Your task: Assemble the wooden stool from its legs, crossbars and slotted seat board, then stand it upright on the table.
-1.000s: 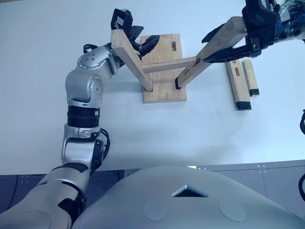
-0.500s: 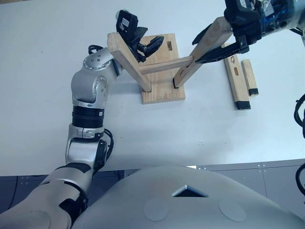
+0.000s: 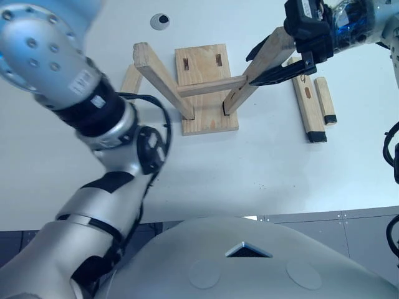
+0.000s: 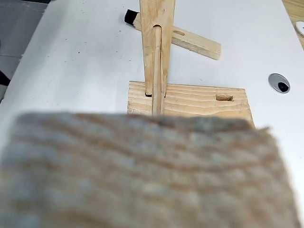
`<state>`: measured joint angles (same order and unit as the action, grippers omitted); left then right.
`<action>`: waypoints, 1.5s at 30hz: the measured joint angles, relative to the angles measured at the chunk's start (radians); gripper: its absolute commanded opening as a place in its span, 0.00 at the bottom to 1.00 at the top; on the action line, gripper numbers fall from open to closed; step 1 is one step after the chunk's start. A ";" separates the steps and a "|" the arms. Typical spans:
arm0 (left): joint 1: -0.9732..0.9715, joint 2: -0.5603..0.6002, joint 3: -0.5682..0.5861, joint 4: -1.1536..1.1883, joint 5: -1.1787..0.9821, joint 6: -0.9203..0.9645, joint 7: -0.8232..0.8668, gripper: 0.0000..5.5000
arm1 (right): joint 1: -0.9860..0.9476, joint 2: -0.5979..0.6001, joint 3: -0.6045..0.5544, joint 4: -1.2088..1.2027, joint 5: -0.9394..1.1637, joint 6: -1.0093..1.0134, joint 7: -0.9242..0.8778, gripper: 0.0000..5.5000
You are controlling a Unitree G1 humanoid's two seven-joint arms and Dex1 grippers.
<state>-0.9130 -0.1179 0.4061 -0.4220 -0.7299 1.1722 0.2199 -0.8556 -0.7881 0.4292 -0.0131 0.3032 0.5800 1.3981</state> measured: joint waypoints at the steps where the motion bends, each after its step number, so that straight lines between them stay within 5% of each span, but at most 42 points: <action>1: 0.009 -0.010 0.006 -0.002 -0.003 0.022 0.034 0.29 | 0.003 0.001 0.000 -0.006 0.000 0.005 -0.009 0.37; 7: 0.101 -0.015 -0.037 -0.069 -0.019 0.216 0.188 0.14 | 0.006 0.032 -0.001 -0.029 -0.009 0.053 -0.078 0.37; 14: 0.377 0.064 -0.454 -0.113 0.062 0.208 0.063 0.00 | 0.008 0.065 0.001 -0.026 -0.024 0.082 -0.118 0.37; 18: 0.499 0.261 -0.739 -0.082 0.253 0.007 0.000 0.00 | 0.016 0.069 0.004 -0.030 -0.032 0.086 -0.123 0.37; 25: 0.596 0.278 -0.804 0.003 0.406 -0.295 -0.088 0.00 | 0.014 0.071 0.006 -0.033 -0.037 0.087 -0.127 0.37; 29: 0.584 0.270 -0.742 0.004 0.440 -0.424 -0.144 0.00 | 0.003 0.073 0.014 -0.026 -0.041 0.083 -0.129 0.37; 37: 0.198 0.237 -0.300 -0.127 0.300 -0.548 -0.142 0.00 | -0.031 0.072 0.049 -0.001 -0.042 0.087 -0.111 0.37; 45: 0.213 0.273 -0.066 -0.045 0.366 -0.522 0.030 0.00 | -0.087 0.071 0.098 0.023 -0.051 0.087 -0.089 0.37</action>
<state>-0.6998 0.1549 0.3398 -0.4670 -0.3643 0.6498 0.2504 -0.9423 -0.7167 0.5276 0.0097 0.2522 0.6670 1.3090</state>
